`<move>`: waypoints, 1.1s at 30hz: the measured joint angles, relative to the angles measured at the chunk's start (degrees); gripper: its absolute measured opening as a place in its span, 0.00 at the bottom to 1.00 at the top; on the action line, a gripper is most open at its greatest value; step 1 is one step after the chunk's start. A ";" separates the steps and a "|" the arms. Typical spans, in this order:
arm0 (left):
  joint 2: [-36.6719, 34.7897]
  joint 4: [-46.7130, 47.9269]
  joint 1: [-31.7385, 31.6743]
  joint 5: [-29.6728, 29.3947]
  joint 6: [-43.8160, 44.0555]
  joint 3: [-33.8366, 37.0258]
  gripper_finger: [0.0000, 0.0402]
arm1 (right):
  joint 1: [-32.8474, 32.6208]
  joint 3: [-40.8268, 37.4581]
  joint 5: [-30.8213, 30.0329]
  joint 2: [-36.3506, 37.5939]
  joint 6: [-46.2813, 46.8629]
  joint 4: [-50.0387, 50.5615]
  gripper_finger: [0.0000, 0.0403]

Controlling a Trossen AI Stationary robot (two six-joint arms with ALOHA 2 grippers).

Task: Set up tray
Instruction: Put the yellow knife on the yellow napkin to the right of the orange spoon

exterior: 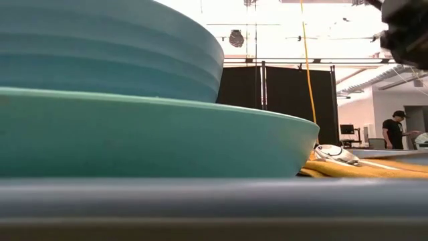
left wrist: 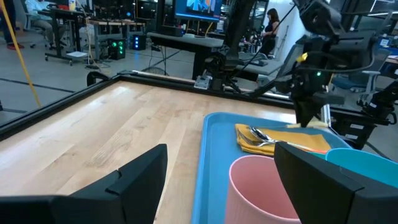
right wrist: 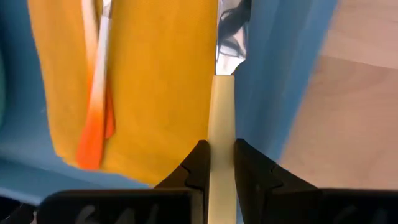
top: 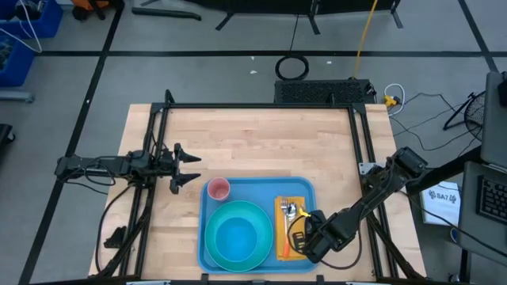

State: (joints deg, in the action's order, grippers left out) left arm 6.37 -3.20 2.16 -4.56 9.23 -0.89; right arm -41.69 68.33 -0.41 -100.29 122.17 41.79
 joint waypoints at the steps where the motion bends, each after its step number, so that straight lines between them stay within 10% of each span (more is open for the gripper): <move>1: 0.00 0.00 0.00 0.00 0.00 0.00 0.75 | -0.04 -1.15 -0.83 -0.02 0.38 -2.09 0.09; 8: 0.00 0.00 0.00 0.00 -0.01 0.00 0.75 | 0.00 -8.37 -5.65 0.00 2.55 -17.56 0.09; 33: -0.02 0.00 0.00 0.00 0.00 0.00 0.75 | 2.65 -8.80 -5.48 0.50 -2.33 -17.37 0.09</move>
State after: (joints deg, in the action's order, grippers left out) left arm 6.35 -3.20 2.15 -4.56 9.23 -0.89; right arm -39.04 59.53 -5.89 -99.79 119.84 24.42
